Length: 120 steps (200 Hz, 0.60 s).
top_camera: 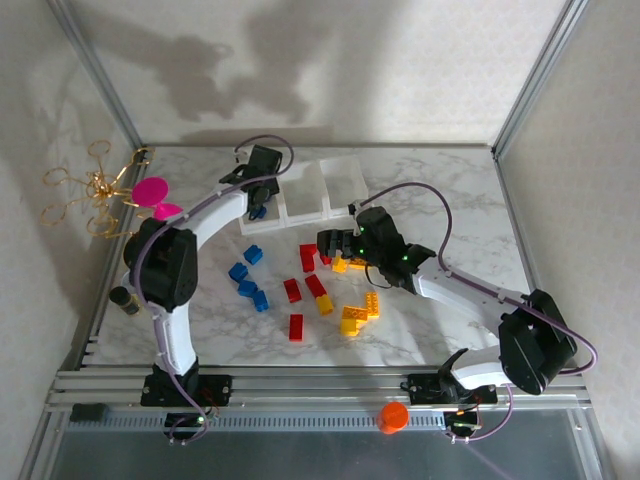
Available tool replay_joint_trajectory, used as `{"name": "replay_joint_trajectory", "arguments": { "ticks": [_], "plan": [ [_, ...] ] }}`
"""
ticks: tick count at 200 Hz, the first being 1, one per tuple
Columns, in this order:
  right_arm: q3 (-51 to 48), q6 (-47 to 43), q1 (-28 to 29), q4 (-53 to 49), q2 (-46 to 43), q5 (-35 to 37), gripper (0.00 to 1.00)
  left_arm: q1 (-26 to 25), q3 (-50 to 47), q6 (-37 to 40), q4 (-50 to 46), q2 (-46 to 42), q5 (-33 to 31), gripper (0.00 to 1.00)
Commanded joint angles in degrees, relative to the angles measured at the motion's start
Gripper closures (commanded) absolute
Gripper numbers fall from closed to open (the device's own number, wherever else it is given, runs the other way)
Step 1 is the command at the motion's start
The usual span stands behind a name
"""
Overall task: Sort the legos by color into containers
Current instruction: Place the lego in the container, then pick up the lego from the middle-left of the table.
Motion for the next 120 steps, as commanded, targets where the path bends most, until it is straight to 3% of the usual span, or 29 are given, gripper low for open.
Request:
{"name": "replay_joint_trajectory", "arguments": {
  "ticks": [1,54,120],
  "plan": [
    [-0.2,-0.1,-0.2,-2.1,-1.8,-1.7,0.01,-0.5,-6.8,-1.3,0.6,-8.3,3.3,0.38],
    [-4.3,1.7,3.3,-0.3,-1.0,-3.8,0.01,-3.1,-21.3,-3.1,0.9,-19.1,5.8,0.36],
    [-7.0,4.8,8.4,8.3,3.7,-6.5,0.01,-5.5,-32.8,-4.9,1.5,-23.9,10.1,0.32]
  ]
}}
